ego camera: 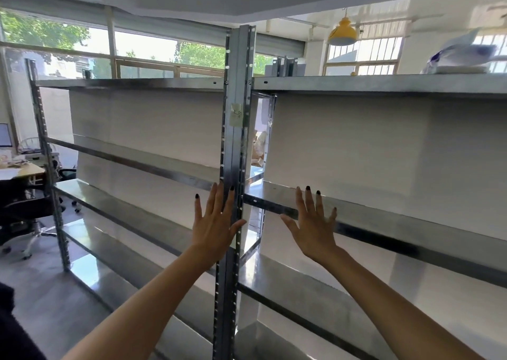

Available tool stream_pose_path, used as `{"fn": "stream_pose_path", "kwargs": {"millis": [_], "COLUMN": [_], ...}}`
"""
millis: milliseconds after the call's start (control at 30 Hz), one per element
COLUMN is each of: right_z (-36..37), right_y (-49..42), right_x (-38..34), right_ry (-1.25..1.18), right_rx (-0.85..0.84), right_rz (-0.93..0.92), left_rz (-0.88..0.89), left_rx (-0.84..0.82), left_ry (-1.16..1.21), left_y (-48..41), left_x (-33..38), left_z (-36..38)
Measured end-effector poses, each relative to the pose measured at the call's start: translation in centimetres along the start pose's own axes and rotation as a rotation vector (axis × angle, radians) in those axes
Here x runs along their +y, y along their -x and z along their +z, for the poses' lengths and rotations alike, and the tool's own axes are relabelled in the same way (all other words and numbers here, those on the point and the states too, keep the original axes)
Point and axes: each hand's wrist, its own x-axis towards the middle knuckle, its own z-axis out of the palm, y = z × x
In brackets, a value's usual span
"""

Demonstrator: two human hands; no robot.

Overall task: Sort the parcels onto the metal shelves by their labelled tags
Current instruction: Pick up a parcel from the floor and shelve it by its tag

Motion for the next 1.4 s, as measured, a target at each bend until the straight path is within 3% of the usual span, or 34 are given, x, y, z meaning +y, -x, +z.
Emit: {"fn": "stream_pose_path", "kwargs": {"millis": [267, 867, 1400], "right_z": [-2.1, -6.2, -14.8], "right_y": [2.1, 6.7, 22.8], "right_x": [3.5, 14.4, 28.7], "right_ry": [0.032, 0.171, 0.29], "right_rx": [0.012, 0.076, 0.131], "right_rz": [0.0, 0.31, 0.634], "left_rz": [0.082, 0.351, 0.64], "left_rx": [-0.005, -0.004, -0.029], "left_ry": [0.088, 0.244, 0.43], "left_y": [-1.7, -4.4, 0.3], "left_x": [5.7, 22.0, 41.4], "left_z": [-0.3, 2.4, -2.4]}}
